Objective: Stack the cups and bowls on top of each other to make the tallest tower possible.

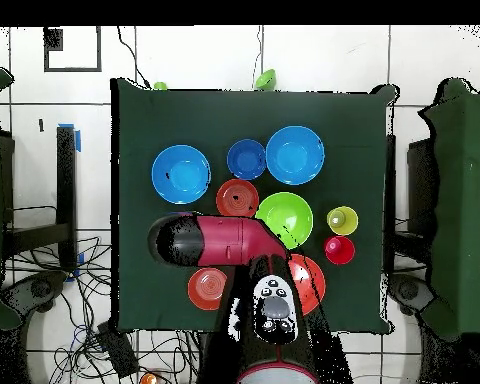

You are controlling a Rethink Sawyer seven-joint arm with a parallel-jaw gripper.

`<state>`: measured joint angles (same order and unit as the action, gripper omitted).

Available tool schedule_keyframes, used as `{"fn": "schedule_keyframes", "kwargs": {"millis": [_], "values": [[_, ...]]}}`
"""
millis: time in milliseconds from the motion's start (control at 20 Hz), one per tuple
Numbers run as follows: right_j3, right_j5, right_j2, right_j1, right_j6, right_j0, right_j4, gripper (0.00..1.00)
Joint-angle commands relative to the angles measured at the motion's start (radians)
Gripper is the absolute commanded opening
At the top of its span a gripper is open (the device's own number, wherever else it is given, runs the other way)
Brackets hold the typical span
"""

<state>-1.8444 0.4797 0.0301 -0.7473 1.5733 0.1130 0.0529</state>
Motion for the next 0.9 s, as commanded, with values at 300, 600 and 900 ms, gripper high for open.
{"fn": "schedule_keyframes", "kwargs": {"millis": [300,600,900], "values": [[0.047,-0.138,0.063,0.125,0.078,-0.003,0.074,1.00],[0.066,-0.157,0.053,0.166,0.067,-0.006,0.087,1.00],[0.067,-0.193,0.050,0.206,0.077,-0.006,0.091,1.00]]}}
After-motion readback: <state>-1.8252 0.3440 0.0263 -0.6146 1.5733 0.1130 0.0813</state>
